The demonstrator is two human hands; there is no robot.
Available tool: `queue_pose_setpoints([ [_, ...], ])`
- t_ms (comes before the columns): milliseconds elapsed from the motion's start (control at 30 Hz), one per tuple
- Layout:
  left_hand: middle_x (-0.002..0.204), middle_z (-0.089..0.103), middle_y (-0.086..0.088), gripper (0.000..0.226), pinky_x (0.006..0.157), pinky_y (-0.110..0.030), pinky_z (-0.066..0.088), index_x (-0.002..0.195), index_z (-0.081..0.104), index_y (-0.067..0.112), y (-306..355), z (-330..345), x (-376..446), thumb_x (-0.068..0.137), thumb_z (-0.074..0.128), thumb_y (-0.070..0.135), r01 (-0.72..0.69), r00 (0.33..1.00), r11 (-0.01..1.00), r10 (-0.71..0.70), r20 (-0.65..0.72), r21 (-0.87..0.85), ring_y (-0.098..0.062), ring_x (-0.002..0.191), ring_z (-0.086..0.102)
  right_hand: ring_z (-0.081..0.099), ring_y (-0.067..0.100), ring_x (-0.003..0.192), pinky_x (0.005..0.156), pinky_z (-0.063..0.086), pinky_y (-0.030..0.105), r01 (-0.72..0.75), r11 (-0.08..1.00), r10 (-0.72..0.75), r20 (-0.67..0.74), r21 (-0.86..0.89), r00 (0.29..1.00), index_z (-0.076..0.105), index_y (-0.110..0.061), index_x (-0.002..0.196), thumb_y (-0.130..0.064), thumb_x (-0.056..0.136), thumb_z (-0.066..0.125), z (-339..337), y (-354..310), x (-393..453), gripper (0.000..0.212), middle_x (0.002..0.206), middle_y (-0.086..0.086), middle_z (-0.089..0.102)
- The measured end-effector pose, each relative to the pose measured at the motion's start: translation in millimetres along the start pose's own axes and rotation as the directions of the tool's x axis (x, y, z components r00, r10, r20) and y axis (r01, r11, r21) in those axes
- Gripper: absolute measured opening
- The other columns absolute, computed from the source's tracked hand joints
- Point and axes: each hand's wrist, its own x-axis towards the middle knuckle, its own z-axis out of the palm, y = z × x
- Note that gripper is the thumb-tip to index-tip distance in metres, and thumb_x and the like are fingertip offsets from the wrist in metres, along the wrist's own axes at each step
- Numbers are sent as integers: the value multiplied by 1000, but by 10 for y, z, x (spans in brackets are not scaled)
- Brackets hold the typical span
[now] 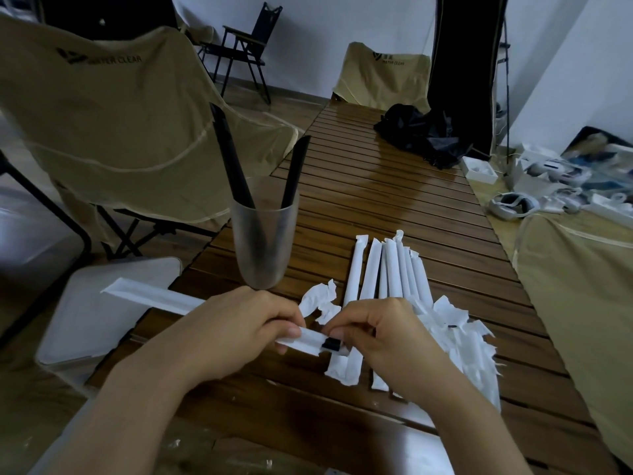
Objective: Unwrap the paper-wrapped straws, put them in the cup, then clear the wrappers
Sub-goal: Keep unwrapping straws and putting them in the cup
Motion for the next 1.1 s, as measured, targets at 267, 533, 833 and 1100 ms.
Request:
queue_pose_setpoints([
  [267, 74, 55, 20, 16, 72, -20, 29, 95, 58, 47, -32, 40, -22, 98, 42, 42, 8, 1000, 998, -6, -24, 67, 6, 87, 41, 63, 3, 77, 78, 52, 17, 10, 997, -4, 72, -80, 997, 74, -22, 97, -13, 92, 59, 68, 14, 18, 18, 89, -11, 69],
  [533, 84, 48, 25, 12, 78, -24, 30, 99, 59, 47, -40, 49, -17, 95, 48, 44, 17, 998, 998, -13, -56, 68, 3, 100, 32, 58, 3, 84, 77, 47, 12, 66, 978, -51, 82, -198, 995, 70, -23, 102, -17, 95, 54, 116, -8, 20, 18, 98, -8, 65],
  [833, 84, 47, 25, 7, 80, -22, 26, 94, 57, 48, 7, 25, -2, 91, 55, 42, -32, 986, 996, 45, -161, 84, 4, 97, 32, 58, 1, 77, 69, 48, 12, -61, 998, 62, 16, -19, 998, 59, -31, 86, -17, 95, 54, 119, 16, 17, 18, 82, -17, 59],
  [1100, 85, 51, 26, 9, 73, -8, 23, 88, 56, 47, -20, 1, 8, 88, 61, 39, -69, 976, 994, 86, -200, 89, 13, 91, 34, 63, 4, 79, 79, 53, 21, -85, 991, 83, 18, 106, 996, 63, -38, 76, -13, 90, 62, 74, -21, 22, 28, 75, -18, 65],
])
